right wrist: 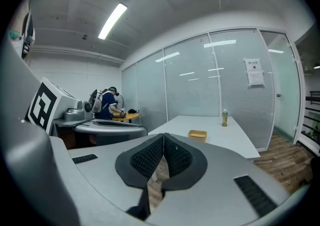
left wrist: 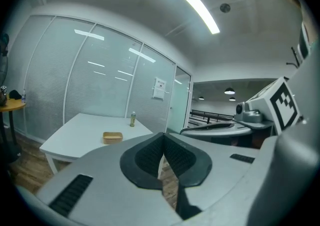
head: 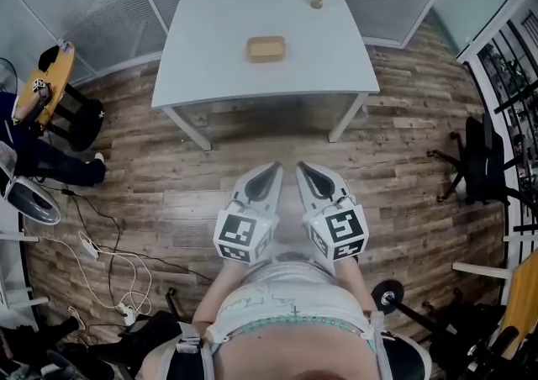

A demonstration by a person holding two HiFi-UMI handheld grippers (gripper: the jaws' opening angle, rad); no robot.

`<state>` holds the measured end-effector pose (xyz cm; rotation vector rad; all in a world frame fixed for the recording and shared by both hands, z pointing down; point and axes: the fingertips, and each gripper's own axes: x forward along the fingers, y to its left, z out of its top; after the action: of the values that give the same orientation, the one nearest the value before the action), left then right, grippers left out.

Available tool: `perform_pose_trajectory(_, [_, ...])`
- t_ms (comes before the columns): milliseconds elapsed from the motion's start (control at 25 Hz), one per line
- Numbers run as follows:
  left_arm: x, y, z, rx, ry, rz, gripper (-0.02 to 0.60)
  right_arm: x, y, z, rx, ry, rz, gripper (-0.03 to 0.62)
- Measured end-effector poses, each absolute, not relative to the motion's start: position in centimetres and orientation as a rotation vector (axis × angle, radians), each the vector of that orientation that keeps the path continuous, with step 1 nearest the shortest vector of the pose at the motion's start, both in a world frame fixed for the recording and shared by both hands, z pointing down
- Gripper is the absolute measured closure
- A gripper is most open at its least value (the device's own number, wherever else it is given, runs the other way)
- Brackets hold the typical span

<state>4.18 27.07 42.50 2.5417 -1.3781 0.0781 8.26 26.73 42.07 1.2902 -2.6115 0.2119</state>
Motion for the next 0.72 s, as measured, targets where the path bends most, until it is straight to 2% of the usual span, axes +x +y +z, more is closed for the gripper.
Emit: perform_pose_trajectory(720, [-2.5, 16.0, 42.8, 2.581, -1.3, 0.085, 0.578, 1.1, 15.6, 41.8, 1.35, -2.581, 0.188, 0.594])
